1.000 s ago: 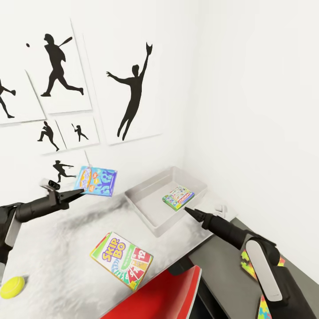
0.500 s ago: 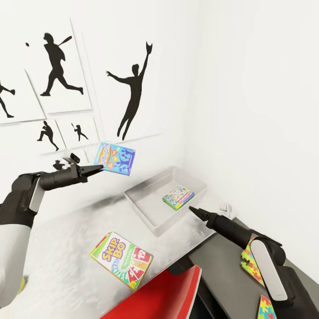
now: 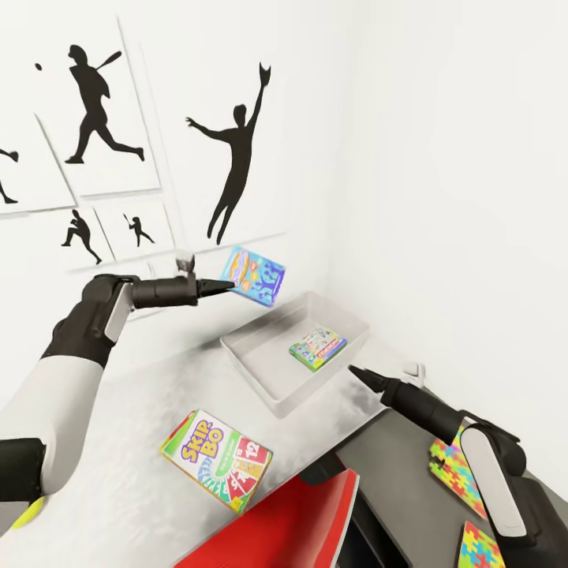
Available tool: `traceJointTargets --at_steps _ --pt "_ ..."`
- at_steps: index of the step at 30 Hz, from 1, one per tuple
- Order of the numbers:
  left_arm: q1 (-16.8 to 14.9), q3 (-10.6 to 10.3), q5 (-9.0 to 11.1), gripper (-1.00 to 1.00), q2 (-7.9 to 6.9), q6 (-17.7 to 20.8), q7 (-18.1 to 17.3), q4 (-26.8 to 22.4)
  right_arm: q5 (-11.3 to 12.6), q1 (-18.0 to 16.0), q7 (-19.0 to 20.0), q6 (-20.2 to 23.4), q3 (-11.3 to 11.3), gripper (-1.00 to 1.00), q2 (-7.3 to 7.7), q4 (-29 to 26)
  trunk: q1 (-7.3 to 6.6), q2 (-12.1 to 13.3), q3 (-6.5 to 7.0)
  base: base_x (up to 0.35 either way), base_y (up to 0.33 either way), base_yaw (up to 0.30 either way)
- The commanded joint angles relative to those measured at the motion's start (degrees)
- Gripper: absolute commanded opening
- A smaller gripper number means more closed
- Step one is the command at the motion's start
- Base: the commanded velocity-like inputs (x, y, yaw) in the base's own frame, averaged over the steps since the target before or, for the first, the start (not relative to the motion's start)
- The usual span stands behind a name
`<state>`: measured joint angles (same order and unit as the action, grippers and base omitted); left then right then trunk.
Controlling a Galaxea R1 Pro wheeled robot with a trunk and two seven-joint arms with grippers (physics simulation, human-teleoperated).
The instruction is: Put all the toys in the child's room - the three board games (two on the bed and one on the table), the two jigsaw puzzles on the table, and the tennis ball on the table - inside the toy box on the table in the child's room.
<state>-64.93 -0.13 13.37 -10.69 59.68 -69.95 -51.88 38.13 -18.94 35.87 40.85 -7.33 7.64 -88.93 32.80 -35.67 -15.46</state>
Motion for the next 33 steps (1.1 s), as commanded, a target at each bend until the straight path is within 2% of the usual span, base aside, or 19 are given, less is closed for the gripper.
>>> traceJointTargets --at_steps 1,5,8,11,14,16,18,20,21,27,30,33 --pt "-0.31 -0.39 0.05 -1.0 0.03 0.32 0.07 0.03 0.25 -0.01 0.06 0.41 -0.08 1.0 0.18 0.0 0.01 -0.08 -0.18 0.0 0.0 0.0" --pt "-1.9 -3.57 -0.99 -1.0 0.2 0.32 0.7 0.1 0.27 0.1 0.07 0.51 -0.31 1.0 0.93 0.04 0.01 -0.08 -0.55 0.0 0.0 0.0" --pt "-2.88 -6.97 -3.84 -1.0 0.35 0.32 0.79 0.12 0.28 0.13 0.08 0.54 -1.3 1.0 1.09 0.06 0.01 -0.08 -0.83 0.0 0.0 0.0" --pt "-3.52 -8.3 -6.14 -1.0 1.14 0.32 0.78 0.15 0.28 0.13 0.08 0.54 -2.02 1.0 1.13 0.13 0.01 -0.08 -1.11 0.0 0.0 0.0" --pt "-3.89 -8.87 -7.26 -1.0 2.07 0.32 0.78 0.14 0.28 0.13 0.08 0.54 -2.4 1.0 1.14 0.81 0.01 -0.08 -1.39 0.0 0.0 0.0" --pt "-3.98 -9.6 -7.56 -1.0 2.45 0.32 0.78 0.13 0.32 0.13 0.08 0.54 -2.54 1.0 1.15 1.15 0.01 -0.08 -1.58 0.0 0.0 0.0" --pt "-4.03 -11.74 -7.72 -1.0 2.6 0.32 0.74 0.12 0.4 0.13 0.08 0.54 -2.63 1.0 1.15 1.38 0.01 -0.08 -1.76 0.0 0.0 0.0" --pt "-4.04 -12.97 -7.79 -1.0 2.64 0.32 0.72 0.12 0.42 0.13 0.08 0.54 -2.73 1.0 1.15 1.45 0.01 -0.08 -1.95 0.0 0.0 0.0" --pt "-4.05 -14.43 -7.86 -1.0 2.66 0.32 0.66 0.12 0.44 0.13 0.08 0.54 -3.08 1.0 1.15 1.51 0.01 -0.08 -2.04 0.0 0.0 0.0" --pt "-4.07 -17.22 -8.85 -1.0 2.6 0.32 0.59 0.12 0.45 0.13 0.08 0.54 -4.47 1.0 1.15 1.74 0.01 -0.08 -2.6 0.0 0.0 0.0" --pt "-4.07 -18.81 -11.59 -1.0 2.63 0.32 0.33 0.12 0.45 0.13 0.08 0.54 -4.65 1.0 1.15 1.99 0.01 -0.08 -2.88 0.0 0.0 0.0" --pt "-4.07 -19.31 -13.7 -1.0 2.72 0.32 0.09 0.11 0.45 0.13 0.08 0.54 -4.69 1.0 1.15 2.07 0.01 -0.08 -3.16 0.0 0.0 0.0"
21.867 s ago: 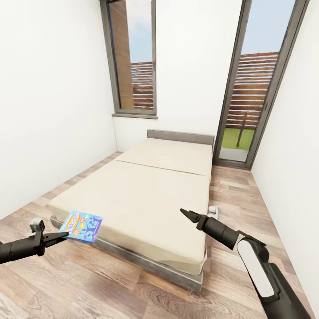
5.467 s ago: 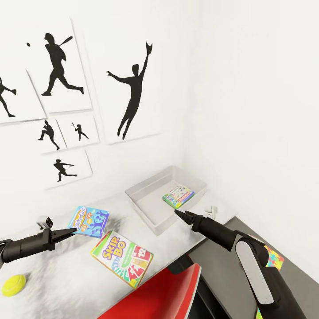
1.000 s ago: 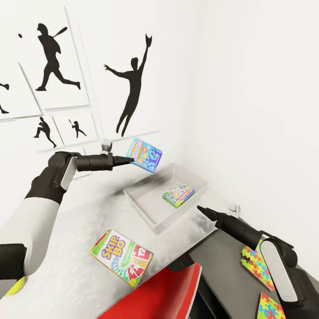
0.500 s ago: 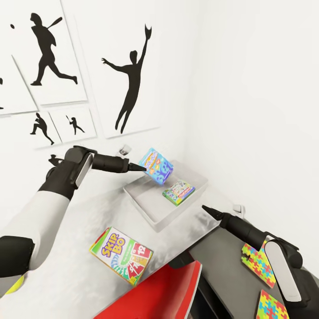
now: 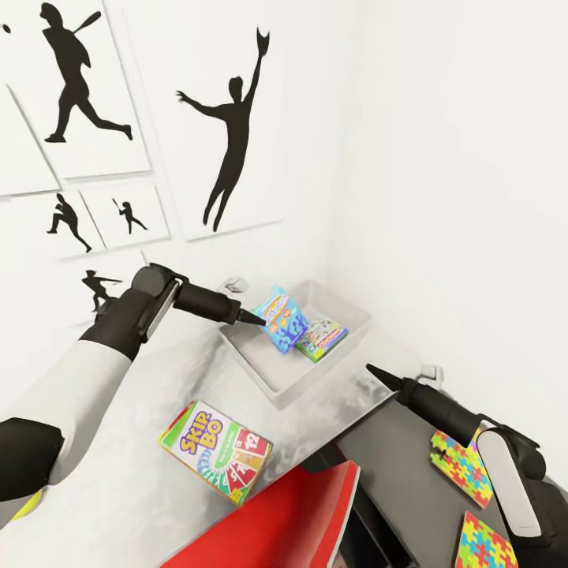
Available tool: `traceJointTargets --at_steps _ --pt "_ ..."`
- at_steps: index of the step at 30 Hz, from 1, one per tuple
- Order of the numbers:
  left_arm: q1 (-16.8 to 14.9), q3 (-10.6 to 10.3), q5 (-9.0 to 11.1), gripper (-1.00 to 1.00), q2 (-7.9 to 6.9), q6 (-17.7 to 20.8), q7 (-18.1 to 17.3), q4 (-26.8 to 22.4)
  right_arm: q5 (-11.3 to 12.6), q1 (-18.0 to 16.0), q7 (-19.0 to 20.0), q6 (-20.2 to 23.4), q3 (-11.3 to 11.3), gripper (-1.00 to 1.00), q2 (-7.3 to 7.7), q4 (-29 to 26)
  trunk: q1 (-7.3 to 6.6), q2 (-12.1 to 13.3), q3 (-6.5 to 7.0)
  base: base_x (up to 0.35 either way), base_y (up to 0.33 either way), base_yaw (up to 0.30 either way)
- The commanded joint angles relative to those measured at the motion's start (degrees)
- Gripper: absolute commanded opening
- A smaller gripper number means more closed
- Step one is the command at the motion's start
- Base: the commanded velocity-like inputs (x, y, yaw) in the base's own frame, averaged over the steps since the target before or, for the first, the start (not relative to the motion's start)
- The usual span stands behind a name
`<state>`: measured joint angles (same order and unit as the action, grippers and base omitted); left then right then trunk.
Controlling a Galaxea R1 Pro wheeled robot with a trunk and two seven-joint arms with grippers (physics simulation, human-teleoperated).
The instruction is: Put all the toys in the child's room - the three board games (two on the bed and one on the table), the two jigsaw puzzles on the table, and the tennis ball on the table - inside the toy box on the table in the child's room.
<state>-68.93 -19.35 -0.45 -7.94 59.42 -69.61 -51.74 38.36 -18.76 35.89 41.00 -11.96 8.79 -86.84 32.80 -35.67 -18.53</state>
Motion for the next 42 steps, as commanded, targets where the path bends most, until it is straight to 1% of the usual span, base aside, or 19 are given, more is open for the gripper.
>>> traceJointTargets --at_steps 1,9,12,16,19,23,25,32,42 --pt "-0.07 -0.18 -0.21 -1.0 0.0 0.58 -0.29 -0.03 0.23 -0.05 0.06 0.39 -0.07 1.0 0.0 -0.01 0.01 -0.08 -0.18 0.0 0.0 0.0" --pt "-0.07 -0.33 -1.2 -1.0 0.14 0.58 -0.35 -0.07 0.23 -0.05 0.06 0.39 -0.08 1.0 -0.05 0.01 0.01 -0.08 -0.92 0.0 0.0 0.0" --pt "-0.07 -0.37 -1.99 -1.0 0.27 0.58 -0.35 -0.1 0.23 -0.05 0.06 0.39 -0.08 1.0 -0.02 0.01 0.01 -0.08 -1.2 0.0 0.0 0.0" --pt "-0.07 -1.56 -4.69 -1.0 1.07 0.58 -0.35 -0.12 0.23 -0.05 0.06 0.39 -0.08 1.0 -0.04 0.01 0.01 -0.08 -1.57 0.0 0.0 0.0" --pt "-0.07 -2.1 -5.55 -1.0 1.59 0.58 -0.35 -0.12 0.23 -0.05 0.06 0.39 -0.08 1.0 -0.02 0.01 0.01 -0.08 -1.85 0.0 0.0 0.0" --pt "-0.07 -2.53 -5.92 -1.0 1.83 0.58 -0.35 -0.12 0.23 -0.05 0.06 0.39 -0.08 1.0 -0.03 0.01 0.01 -0.08 -2.22 0.0 0.0 0.0" --pt "-0.07 -3.34 -5.95 -1.0 1.92 0.58 -0.35 -0.12 0.23 -0.05 0.06 0.39 -0.08 1.0 -0.01 0.01 0.01 -0.08 -2.41 0.0 0.0 0.0" --pt "-0.07 -5.14 -6.02 -1.0 1.86 0.58 -0.35 -0.12 0.23 -0.05 0.06 0.39 -0.08 1.0 -0.02 0.01 0.01 -0.08 -3.06 0.0 0.0 0.0" --pt "-0.07 -5.69 -6.11 -1.0 1.79 0.58 -0.35 -0.12 0.23 -0.05 0.06 0.39 -0.08 1.0 -0.02 0.01 0.01 -0.08 -3.99 0.0 0.0 0.0"
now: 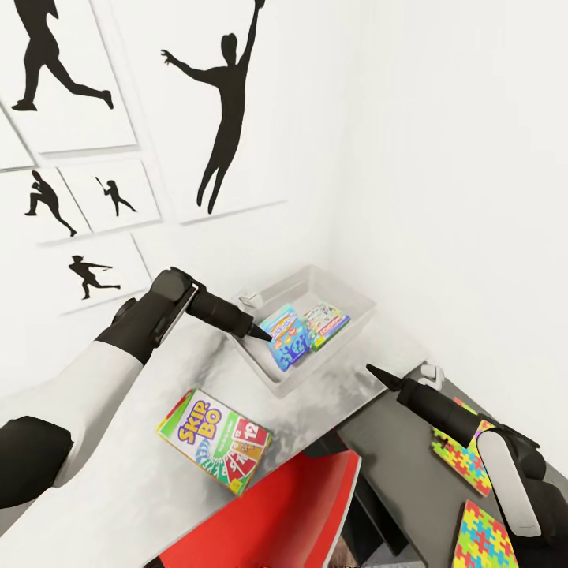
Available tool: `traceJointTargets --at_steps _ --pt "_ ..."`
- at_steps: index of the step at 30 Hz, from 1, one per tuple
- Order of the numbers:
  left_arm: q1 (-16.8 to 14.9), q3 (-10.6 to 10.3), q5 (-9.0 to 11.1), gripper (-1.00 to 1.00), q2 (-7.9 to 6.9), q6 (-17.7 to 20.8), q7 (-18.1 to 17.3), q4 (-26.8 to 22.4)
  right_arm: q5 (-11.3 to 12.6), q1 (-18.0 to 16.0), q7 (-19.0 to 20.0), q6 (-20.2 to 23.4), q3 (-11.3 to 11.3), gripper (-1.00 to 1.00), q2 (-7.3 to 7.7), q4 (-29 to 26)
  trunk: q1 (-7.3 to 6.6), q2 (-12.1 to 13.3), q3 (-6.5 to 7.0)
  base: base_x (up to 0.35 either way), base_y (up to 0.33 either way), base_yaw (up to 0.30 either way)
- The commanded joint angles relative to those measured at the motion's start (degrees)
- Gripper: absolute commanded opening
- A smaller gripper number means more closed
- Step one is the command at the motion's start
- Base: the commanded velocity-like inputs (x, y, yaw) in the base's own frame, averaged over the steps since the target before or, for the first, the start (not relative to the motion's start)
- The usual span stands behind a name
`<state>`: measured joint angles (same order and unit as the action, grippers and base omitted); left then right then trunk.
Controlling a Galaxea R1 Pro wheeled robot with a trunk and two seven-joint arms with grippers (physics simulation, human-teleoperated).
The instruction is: Put all the toys in the child's room - the three board games (two on the bed and one on the table), the two jigsaw puzzles on the table, and the tennis ball on the table - inside the toy box on the table in the child's room.
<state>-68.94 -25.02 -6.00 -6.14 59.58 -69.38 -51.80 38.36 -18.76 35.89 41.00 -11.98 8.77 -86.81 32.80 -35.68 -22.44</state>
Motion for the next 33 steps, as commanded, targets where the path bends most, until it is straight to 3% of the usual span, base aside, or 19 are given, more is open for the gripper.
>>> traceJointTargets --at_steps 1,10,33 --pt "-0.06 -0.02 -0.61 -1.0 -0.01 0.42 -0.58 -0.06 0.23 -0.04 0.05 0.39 -0.07 1.0 -0.02 -0.02 0.01 -0.07 -0.17 0.0 0.0 0.0" --pt "-0.06 0.11 -3.29 -1.0 0.04 0.42 -0.58 -0.06 0.23 -0.04 0.05 0.31 -0.07 1.0 -0.07 -0.02 0.01 -0.07 -1.01 0.0 0.0 0.0" --pt "-0.06 0.23 -3.49 -1.0 -0.03 0.42 -0.56 -0.06 0.16 0.24 0.69 -0.22 -0.07 1.0 -0.24 -0.02 0.01 -0.07 -1.6 0.0 0.0 0.0"
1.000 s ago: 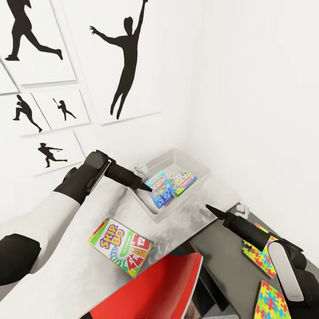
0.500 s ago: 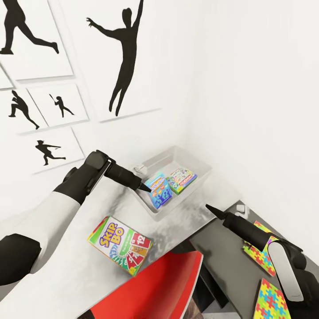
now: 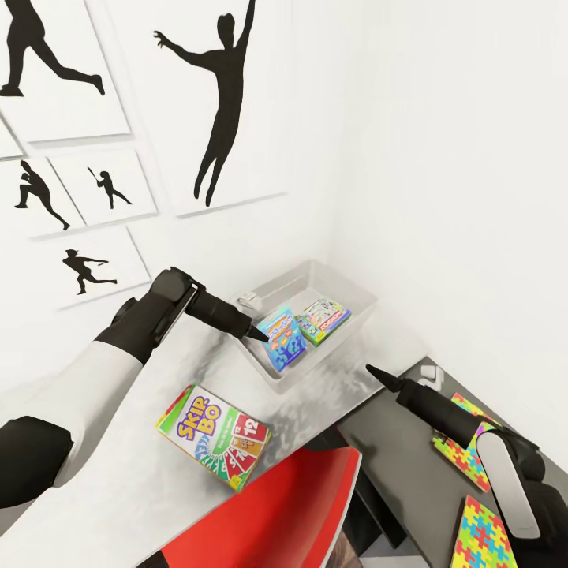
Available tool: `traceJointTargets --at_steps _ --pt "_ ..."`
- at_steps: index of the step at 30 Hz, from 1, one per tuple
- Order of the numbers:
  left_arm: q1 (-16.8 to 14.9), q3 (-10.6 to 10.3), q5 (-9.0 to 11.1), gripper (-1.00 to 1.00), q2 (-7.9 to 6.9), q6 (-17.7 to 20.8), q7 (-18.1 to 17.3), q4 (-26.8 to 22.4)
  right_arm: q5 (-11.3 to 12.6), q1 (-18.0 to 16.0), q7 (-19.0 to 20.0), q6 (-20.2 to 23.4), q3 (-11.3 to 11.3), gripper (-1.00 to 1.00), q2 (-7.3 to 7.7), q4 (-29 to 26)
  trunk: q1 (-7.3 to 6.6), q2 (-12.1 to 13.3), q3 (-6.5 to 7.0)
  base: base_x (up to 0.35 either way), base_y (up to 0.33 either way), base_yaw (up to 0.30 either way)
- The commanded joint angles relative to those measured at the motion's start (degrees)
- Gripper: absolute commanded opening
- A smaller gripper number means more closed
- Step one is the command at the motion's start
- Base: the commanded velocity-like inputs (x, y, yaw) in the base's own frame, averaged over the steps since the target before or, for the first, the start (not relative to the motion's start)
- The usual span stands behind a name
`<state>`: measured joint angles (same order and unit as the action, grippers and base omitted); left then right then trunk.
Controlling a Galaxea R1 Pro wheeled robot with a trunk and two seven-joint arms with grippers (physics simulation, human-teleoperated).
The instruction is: Put all the toys in the child's room - the three board games (two on the bed and one on the table), the two jigsaw puzzles on the table, and the tennis ball on the table - inside the toy box on the table in the child's room.
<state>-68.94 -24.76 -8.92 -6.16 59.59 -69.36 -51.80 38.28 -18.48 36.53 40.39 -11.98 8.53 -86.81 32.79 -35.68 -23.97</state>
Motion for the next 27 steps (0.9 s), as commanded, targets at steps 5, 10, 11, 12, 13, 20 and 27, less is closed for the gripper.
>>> traceJointTargets --at_steps 5,10,11,12,13,20,27 --pt "-0.05 0.08 -0.57 -1.0 -0.08 0.41 -0.59 -0.06 0.24 0.13 0.22 0.35 -0.06 1.0 0.0 -0.02 0.02 -0.07 -0.08 0.0 0.0 0.0" --pt "-0.05 0.2 -0.53 1.0 -0.08 0.41 -0.46 0.07 0.22 0.19 0.48 0.31 -0.06 1.0 0.0 -0.02 0.02 -0.07 -0.08 0.0 0.0 0.0" --pt "-0.05 0.21 -0.55 1.0 -0.08 0.41 -0.45 0.08 0.22 0.2 0.51 0.3 -0.06 1.0 0.0 -0.02 0.02 -0.07 -0.08 0.0 0.0 0.0" --pt "-0.05 0.22 -0.55 1.0 -0.08 0.41 -0.44 0.09 0.22 0.2 0.52 0.3 -0.06 1.0 0.0 -0.02 0.02 -0.07 -0.08 0.0 0.0 0.0" --pt "-0.05 0.23 -0.53 1.0 -0.07 0.41 -0.44 0.1 0.22 0.2 0.54 0.3 -0.06 1.0 0.0 -0.02 0.02 -0.07 -0.08 0.0 0.0 0.0" --pt "-0.05 0.24 -0.57 1.0 -0.1 0.41 -0.42 0.11 0.21 0.2 0.56 0.3 -0.06 1.0 0.0 -0.02 0.02 -0.07 -0.08 0.0 0.0 0.0" --pt "-0.05 0.31 -0.57 1.0 -0.52 0.41 -0.42 0.03 0.23 0.2 0.62 0.3 -0.06 1.0 0.0 -0.02 0.02 -0.07 -0.08 0.0 0.0 0.0"
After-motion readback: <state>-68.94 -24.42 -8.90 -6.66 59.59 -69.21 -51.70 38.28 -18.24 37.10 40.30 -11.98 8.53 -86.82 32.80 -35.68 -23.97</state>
